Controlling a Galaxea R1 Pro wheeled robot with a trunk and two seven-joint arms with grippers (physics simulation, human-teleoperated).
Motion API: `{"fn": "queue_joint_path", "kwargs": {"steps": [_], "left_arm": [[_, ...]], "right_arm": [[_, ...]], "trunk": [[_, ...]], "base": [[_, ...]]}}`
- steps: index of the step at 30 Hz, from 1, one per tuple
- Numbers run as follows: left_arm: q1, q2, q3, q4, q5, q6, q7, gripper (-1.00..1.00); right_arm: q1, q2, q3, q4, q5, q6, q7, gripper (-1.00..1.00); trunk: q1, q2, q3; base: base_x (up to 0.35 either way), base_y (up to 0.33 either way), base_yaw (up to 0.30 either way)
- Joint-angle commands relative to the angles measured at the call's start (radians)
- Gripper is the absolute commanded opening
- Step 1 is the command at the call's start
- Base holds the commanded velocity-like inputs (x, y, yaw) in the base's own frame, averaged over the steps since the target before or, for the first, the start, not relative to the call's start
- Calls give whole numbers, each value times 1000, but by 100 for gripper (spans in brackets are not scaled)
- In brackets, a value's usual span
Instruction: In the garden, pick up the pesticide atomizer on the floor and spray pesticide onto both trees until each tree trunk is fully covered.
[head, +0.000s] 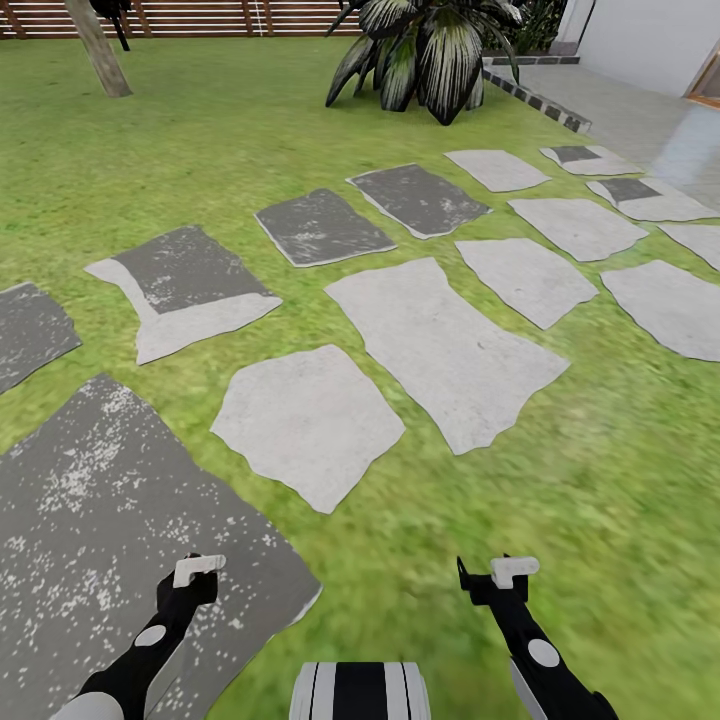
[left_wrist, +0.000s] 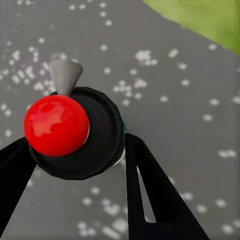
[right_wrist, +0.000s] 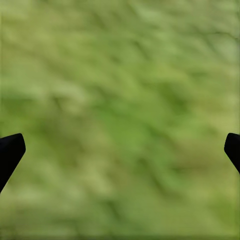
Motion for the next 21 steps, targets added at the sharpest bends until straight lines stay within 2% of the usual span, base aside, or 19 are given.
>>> {"fn": "queue_joint_path", "kwargs": {"steps": [1,21], "left_arm": [[0,0,-1,1,5,-3,0,-100],[0,0,-1,2,4,-3,-4,-100]], "right_arm": [[0,0,0,1,5,-3,0,100],[0,0,0,1,5,-3,0,100]], "trunk": [[0,0,-1],[-9,4,73]], "base": [[0,0,0],[0,0,0]]}}
